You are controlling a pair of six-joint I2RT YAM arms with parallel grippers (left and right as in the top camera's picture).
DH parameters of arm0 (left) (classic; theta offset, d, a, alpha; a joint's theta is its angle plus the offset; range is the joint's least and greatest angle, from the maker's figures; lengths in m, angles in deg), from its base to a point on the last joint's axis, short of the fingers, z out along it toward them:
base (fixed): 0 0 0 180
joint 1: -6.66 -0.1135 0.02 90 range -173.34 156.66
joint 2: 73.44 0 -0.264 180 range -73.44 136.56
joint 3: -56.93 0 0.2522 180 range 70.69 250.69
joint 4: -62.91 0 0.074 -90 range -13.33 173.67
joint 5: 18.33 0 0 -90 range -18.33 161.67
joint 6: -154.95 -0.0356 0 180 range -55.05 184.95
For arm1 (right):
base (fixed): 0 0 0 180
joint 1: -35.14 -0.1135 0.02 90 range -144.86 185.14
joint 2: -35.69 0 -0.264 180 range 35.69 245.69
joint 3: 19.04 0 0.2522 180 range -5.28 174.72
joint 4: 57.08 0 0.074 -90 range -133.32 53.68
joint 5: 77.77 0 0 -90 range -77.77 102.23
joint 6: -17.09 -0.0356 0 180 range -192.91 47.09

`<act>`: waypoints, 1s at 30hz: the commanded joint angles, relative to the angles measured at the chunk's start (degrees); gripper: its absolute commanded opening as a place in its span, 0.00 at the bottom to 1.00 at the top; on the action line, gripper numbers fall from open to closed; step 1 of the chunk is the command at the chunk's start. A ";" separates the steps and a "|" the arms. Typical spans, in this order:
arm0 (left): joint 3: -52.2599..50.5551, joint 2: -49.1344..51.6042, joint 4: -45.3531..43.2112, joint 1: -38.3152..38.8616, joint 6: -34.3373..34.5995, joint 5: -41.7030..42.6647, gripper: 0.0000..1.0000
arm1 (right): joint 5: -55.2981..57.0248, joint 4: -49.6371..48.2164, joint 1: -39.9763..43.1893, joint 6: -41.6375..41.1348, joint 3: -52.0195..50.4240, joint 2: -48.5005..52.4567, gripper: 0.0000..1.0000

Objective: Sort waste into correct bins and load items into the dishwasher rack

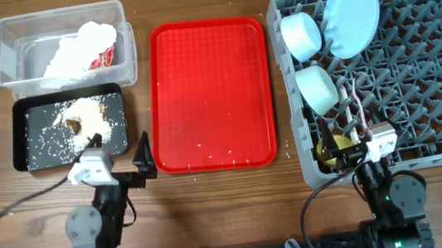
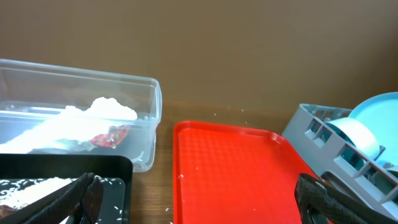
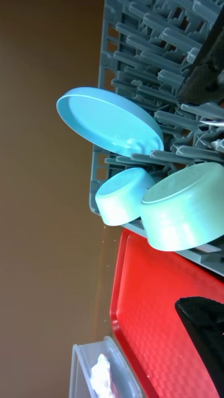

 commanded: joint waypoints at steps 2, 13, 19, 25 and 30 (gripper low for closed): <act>-4.81 -7.69 0.04 -0.26 -0.46 -2.58 1.00 | 0.98 -0.15 0.02 -1.01 -0.07 -0.46 1.00; -4.81 -13.31 9.86 -0.63 -0.24 -2.34 1.00 | 0.98 -0.15 0.02 -1.03 -0.07 -0.46 1.00; -4.81 -13.29 9.86 -0.63 -0.26 -2.34 1.00 | 0.98 -0.15 0.02 -1.03 -0.07 -0.46 1.00; -4.81 -13.29 9.86 -0.63 -0.26 -2.34 1.00 | 0.98 -0.15 0.02 -1.03 -0.07 -0.46 1.00; -4.81 -13.29 9.86 -0.63 -0.24 -2.34 1.00 | 0.98 -0.15 0.02 -1.05 -0.07 -0.46 1.00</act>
